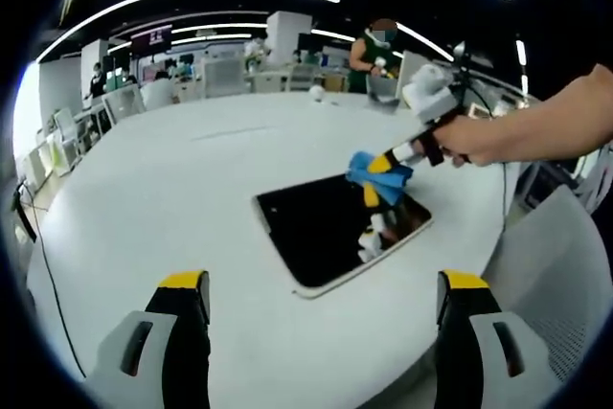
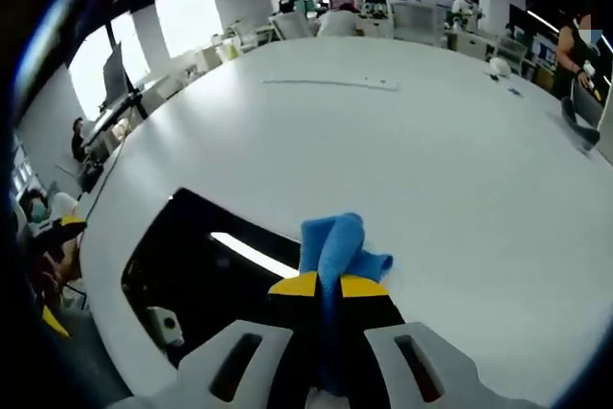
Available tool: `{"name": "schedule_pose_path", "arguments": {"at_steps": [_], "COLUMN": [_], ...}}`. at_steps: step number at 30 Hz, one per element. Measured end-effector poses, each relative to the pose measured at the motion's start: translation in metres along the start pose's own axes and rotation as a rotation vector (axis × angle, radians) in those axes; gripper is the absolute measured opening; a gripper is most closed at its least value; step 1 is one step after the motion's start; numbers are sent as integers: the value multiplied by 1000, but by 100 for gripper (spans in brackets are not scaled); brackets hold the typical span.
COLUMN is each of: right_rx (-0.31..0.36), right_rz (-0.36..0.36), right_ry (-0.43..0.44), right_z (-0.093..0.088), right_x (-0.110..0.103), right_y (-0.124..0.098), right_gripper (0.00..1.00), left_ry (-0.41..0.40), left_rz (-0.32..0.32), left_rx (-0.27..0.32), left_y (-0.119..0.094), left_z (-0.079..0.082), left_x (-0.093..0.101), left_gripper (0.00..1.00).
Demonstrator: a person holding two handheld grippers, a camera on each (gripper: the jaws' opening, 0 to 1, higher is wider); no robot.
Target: Wipe the mirror surface with the cleaning cloth until all visible marks leave the cleaned area.
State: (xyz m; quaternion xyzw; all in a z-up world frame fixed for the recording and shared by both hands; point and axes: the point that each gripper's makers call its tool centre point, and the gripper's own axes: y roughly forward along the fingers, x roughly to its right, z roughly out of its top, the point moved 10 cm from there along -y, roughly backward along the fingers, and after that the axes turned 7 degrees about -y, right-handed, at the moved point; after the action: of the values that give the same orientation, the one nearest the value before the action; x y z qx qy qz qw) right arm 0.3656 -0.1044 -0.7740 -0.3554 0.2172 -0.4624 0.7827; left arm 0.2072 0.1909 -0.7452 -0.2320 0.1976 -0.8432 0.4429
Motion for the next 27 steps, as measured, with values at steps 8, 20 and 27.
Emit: {"name": "schedule_pose_path", "arguments": {"at_steps": [8, 20, 27], "right_rx": [-6, -25, -35], "right_rz": [25, 23, 0], "right_ry": [-24, -26, 9], "right_z": [5, 18, 21], "right_x": [-10, -28, -34], "right_y": [5, 15, 19], "right_gripper": [1, 1, 1], "left_ry": [-3, 20, 54], "left_rz": [8, 1, 26], "left_rx": [2, -3, 15], "left_y": [0, 1, -2], "left_z": [0, 0, 4], "left_x": [-2, 2, 1], "left_gripper": [99, 99, 99]}}
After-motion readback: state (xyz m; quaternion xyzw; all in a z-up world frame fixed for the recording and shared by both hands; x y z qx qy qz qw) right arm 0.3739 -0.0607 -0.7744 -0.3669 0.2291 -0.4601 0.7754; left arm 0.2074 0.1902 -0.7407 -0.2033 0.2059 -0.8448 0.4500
